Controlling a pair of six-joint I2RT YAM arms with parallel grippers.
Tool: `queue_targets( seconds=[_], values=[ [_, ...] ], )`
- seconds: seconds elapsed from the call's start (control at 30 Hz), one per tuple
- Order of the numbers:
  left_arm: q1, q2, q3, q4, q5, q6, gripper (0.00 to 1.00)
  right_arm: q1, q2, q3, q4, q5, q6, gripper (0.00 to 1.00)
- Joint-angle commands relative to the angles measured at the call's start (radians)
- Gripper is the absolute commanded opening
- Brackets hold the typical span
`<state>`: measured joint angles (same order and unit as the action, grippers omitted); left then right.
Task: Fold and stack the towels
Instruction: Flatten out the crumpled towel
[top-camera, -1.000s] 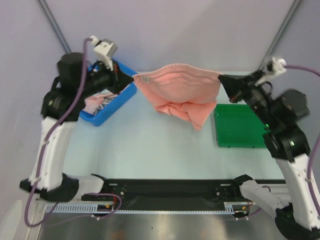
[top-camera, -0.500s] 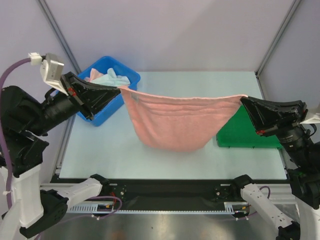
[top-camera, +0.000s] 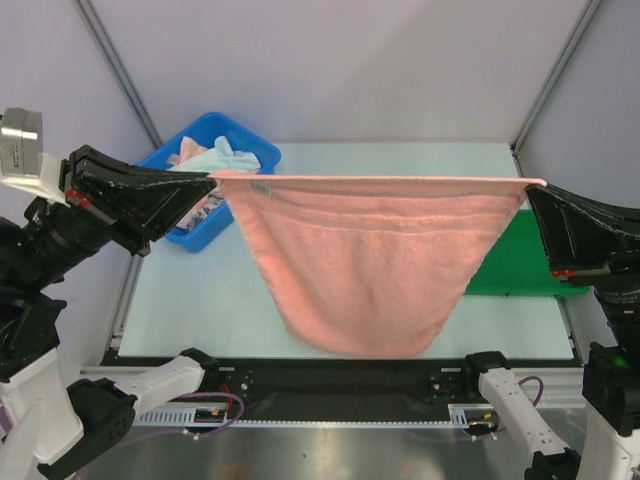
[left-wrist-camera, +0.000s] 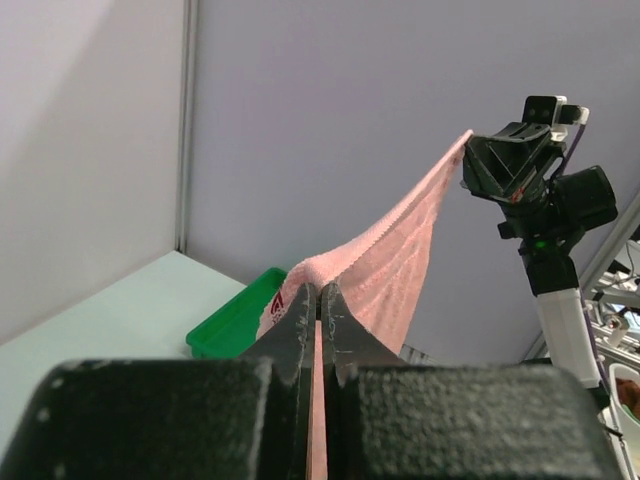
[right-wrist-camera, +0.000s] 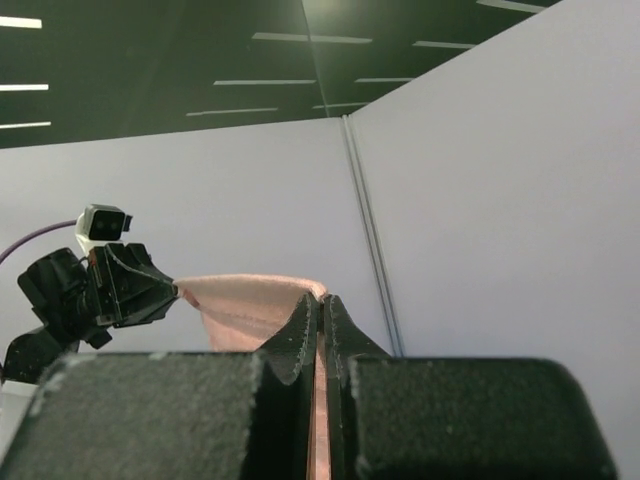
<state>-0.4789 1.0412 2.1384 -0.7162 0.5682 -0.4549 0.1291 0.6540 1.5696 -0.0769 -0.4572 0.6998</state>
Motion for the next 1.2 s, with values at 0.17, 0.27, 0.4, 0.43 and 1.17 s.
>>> queue_targets(
  seconds=[0.17,0.27,0.4,0.43,1.17],
  values=[
    [-0.001,0.241,0.129,-0.081,-0.317,0.151,0.01,-0.023,0.229,-0.074,0.066,0.121,-0.085,0.00],
    [0.045,0.370,0.152,-0.025,-0.419,0.202,0.00,-0.023,0.422,-0.066,0.187,0.098,-0.114,0.00],
    [0.163,0.560,0.166,0.131,-0.367,0.190,0.01,-0.023,0.697,0.057,0.304,0.048,-0.152,0.00],
    [0.174,0.629,0.169,0.168,-0.360,0.190,0.00,-0.023,0.760,0.091,0.342,0.040,-0.160,0.00],
    [0.299,0.950,-0.050,0.558,-0.148,0.338,0.00,-0.036,1.307,0.244,0.368,-0.038,-0.462,0.00]
  ],
)
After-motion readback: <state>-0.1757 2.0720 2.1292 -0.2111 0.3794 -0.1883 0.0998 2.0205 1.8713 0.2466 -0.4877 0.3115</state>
